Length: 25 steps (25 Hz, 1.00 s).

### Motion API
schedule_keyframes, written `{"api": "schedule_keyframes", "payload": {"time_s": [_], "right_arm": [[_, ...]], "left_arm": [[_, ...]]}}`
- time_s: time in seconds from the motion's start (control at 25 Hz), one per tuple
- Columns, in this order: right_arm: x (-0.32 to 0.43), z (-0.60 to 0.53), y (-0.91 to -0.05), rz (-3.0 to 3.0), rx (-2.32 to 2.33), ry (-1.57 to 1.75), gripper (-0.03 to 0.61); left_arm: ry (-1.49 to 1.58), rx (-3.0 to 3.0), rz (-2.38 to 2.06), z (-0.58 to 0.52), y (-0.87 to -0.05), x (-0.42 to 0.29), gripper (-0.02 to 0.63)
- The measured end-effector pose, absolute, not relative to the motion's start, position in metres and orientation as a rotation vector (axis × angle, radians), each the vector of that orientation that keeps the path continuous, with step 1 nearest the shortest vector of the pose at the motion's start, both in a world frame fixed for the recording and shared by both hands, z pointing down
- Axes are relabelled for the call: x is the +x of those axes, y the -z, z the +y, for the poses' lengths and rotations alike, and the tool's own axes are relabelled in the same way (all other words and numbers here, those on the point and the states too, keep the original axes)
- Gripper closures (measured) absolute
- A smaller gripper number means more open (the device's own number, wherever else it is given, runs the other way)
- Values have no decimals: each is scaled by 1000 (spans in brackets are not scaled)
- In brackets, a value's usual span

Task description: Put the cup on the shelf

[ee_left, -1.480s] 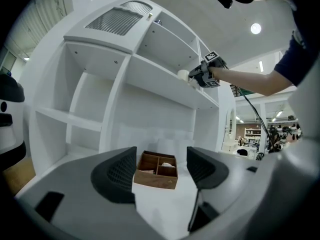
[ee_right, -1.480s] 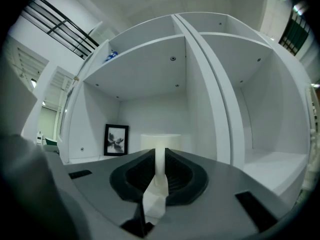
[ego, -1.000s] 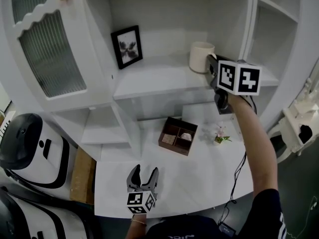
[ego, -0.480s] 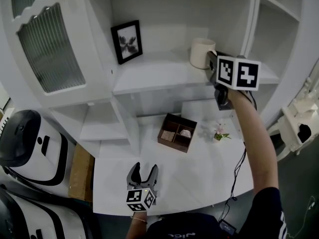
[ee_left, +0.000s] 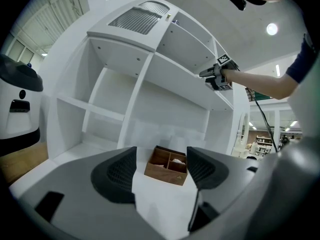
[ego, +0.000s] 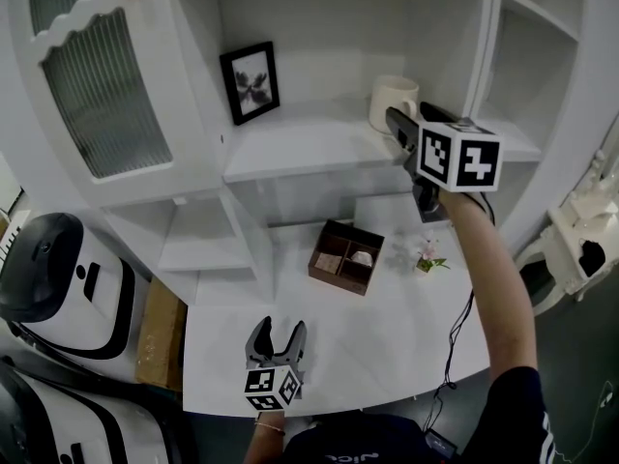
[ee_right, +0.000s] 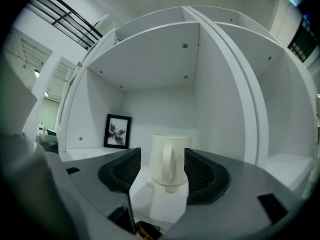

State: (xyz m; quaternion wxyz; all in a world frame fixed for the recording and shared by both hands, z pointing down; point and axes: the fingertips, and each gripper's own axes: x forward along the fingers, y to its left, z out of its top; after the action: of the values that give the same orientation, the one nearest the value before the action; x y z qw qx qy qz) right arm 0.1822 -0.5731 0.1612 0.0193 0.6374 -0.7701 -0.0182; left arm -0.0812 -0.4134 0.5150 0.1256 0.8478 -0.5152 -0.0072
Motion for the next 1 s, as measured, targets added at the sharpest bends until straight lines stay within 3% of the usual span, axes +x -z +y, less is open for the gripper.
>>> {"api": "schedule_keyframes", "payload": {"time_s": [1.0], "right_arm": [[171, -439, -181, -2408, 1960, 405, 305]], "left_arm": [[-27, 2590, -1425, -377, -502, -77, 301]]}}
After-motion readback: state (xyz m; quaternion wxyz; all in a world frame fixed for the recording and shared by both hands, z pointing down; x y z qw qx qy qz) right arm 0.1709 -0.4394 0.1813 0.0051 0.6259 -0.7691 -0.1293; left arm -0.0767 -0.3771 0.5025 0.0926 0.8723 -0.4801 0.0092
